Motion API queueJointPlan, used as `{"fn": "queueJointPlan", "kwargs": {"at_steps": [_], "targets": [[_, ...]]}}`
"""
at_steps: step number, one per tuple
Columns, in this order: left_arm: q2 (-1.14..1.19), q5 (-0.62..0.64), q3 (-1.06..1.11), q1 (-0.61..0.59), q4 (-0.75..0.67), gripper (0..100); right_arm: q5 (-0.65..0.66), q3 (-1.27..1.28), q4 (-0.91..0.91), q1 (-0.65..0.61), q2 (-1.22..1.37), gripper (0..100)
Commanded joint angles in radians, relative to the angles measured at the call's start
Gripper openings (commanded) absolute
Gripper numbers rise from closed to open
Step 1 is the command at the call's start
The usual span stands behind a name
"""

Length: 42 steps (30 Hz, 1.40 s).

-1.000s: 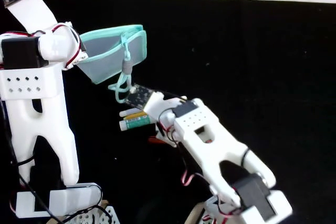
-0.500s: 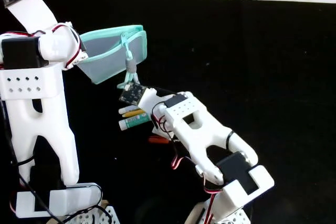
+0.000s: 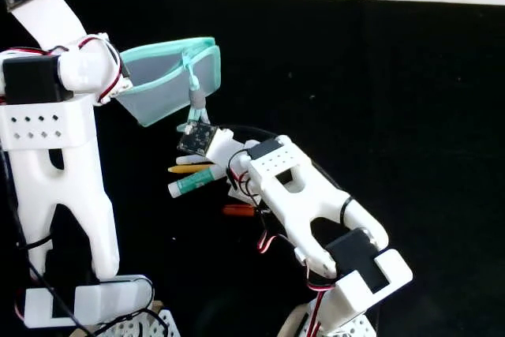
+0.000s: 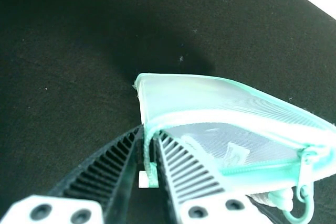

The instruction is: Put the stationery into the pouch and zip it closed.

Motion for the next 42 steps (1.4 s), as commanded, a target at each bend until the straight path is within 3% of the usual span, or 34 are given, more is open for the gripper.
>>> {"fn": "queueJointPlan", "kwargs": {"at_steps": [1, 9, 19, 33, 42], "targets": [[-0.018, 0.005, 0.002, -0.01, -0.011, 1, -0.075, 0.002, 0.004, 0.027, -0.053, 0.7], [-0.018, 0.005, 0.002, -0.01, -0.012, 1, -0.269, 0.008, 0.039, 0.122, -0.328, 0.6], [-0.018, 0.005, 0.002, -0.01, -0.009, 1, -0.525, -0.11, 0.053, 0.125, -0.495, 0.6], [-0.019, 0.003, 0.104, -0.008, -0.044, 1, -0.775, -0.69, 0.05, 0.122, -0.387, 0.6], [-0.019, 0.006, 0.104, -0.005, -0.1, 1, -0.813, -0.938, 0.048, -0.015, -0.246, 0.6]]}}
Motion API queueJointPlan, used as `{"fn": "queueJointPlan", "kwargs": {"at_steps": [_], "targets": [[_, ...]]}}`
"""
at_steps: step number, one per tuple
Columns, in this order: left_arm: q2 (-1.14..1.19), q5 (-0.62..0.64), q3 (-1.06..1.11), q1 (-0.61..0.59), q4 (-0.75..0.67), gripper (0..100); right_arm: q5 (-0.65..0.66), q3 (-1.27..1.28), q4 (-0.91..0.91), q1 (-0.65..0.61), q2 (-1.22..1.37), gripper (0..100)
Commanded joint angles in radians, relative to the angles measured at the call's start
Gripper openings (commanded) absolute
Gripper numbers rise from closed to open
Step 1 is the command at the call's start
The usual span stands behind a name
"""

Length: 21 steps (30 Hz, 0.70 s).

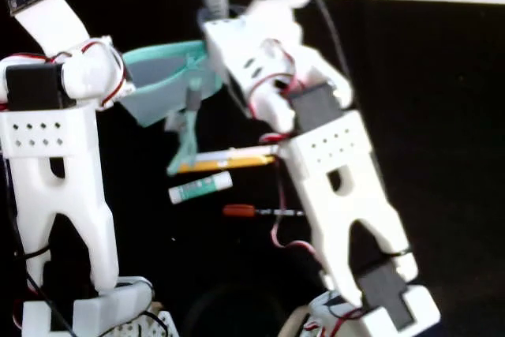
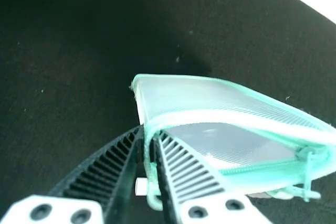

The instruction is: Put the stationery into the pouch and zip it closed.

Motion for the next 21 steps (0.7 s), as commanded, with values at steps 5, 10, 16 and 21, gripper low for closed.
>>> {"fn": "queueJointPlan", "kwargs": {"at_steps": [5, 10, 16, 21], "targets": [[-0.01, 0.008, 0.007, -0.005, -0.04, 1, -0.008, -0.271, 0.004, -0.105, 0.145, 0.6], [-0.01, 0.008, 0.01, -0.012, -0.068, 1, -0.055, -0.349, 0.018, -0.14, 0.243, 0.6], [-0.01, 0.008, 0.012, -0.025, -0.091, 1, -0.057, -0.348, 0.033, -0.151, 0.268, 0.6], [-0.01, 0.008, 0.012, -0.038, -0.097, 1, -0.064, -0.346, 0.056, -0.153, 0.283, 0.6]]}}
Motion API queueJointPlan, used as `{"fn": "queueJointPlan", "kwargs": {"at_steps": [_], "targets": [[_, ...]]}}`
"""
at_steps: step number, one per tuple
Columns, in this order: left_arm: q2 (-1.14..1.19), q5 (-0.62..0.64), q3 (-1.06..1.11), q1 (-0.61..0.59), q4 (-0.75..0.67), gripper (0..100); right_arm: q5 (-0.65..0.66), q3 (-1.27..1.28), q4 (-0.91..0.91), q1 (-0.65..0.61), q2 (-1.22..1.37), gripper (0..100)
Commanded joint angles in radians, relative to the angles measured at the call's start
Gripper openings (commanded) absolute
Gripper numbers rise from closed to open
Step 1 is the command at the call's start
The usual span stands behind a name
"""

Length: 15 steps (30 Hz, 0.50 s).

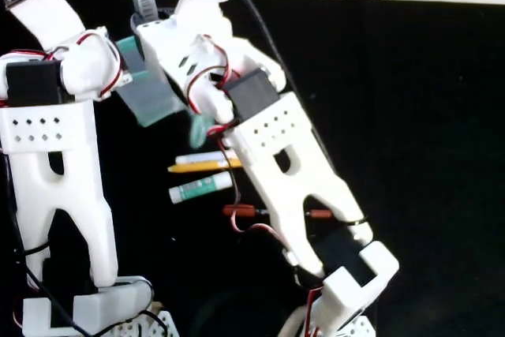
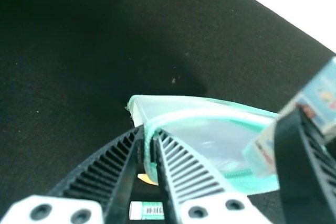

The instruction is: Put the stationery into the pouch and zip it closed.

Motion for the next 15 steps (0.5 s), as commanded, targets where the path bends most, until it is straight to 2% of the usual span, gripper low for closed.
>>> {"fn": "queueJointPlan", "kwargs": {"at_steps": [1, 8, 15], "targets": [[-0.007, 0.008, 0.002, -0.019, -0.014, 1, -0.011, -0.05, 0.019, -0.012, 0.002, 0.6], [-0.005, 0.008, 0.002, -0.033, -0.014, 1, -0.011, -0.054, 0.01, -0.015, 0.064, 0.6], [-0.005, 0.008, 0.002, -0.033, -0.014, 1, -0.009, -0.061, -0.099, -0.033, 0.134, 0.6]]}}
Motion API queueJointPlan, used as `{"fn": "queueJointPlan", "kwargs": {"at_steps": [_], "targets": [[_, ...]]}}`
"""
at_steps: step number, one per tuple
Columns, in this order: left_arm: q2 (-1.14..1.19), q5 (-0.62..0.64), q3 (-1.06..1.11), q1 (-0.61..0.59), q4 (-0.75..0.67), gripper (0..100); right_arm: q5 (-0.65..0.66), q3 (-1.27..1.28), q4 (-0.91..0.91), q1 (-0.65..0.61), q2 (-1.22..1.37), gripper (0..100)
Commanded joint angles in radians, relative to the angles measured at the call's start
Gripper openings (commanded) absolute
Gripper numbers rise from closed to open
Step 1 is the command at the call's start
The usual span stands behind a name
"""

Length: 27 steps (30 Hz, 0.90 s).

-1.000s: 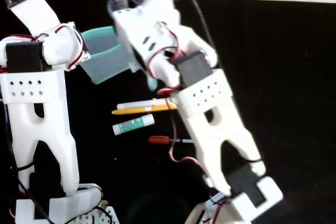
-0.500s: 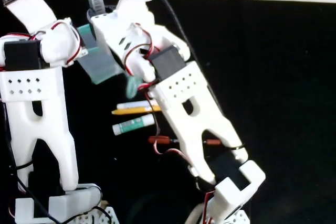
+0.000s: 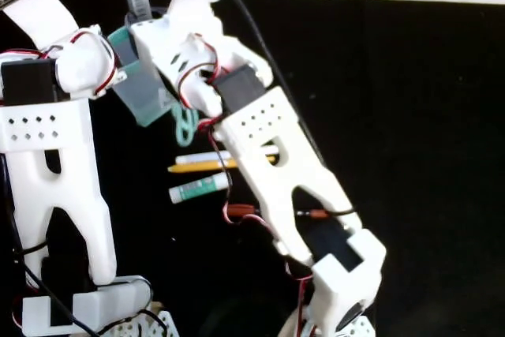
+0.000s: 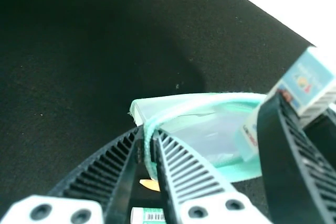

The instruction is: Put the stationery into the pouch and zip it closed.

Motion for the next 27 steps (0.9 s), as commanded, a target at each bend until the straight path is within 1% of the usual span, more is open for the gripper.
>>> {"fn": "queueJointPlan", "kwargs": {"at_steps": [1, 6, 10, 15, 18, 24, 25, 27], "targets": [[-0.005, 0.005, 0.002, -0.015, -0.003, 1, -0.002, -0.021, -0.035, -0.033, 0.018, 0.6], [-0.005, 0.005, 0.031, -0.015, -0.005, 1, -0.003, -0.016, -0.061, -0.064, 0.028, 0.6], [-0.005, 0.005, 0.058, -0.015, -0.049, 1, -0.003, -0.01, -0.059, -0.088, 0.028, 0.6], [-0.005, 0.005, 0.079, -0.016, -0.066, 1, -0.003, 0.018, -0.056, -0.088, 0.028, 1.1], [-0.005, 0.003, 0.074, -0.016, -0.066, 1, -0.003, 0.05, -0.056, -0.088, 0.027, 7.6], [-0.005, 0.003, 0.076, -0.016, -0.068, 1, -0.003, 0.058, -0.056, -0.088, 0.022, 27.6], [-0.005, 0.003, 0.076, -0.016, -0.068, 1, -0.003, 0.058, -0.056, -0.088, 0.021, 29.3], [-0.005, 0.003, 0.076, -0.016, -0.068, 1, -0.002, 0.058, -0.054, -0.088, 0.021, 29.8]]}}
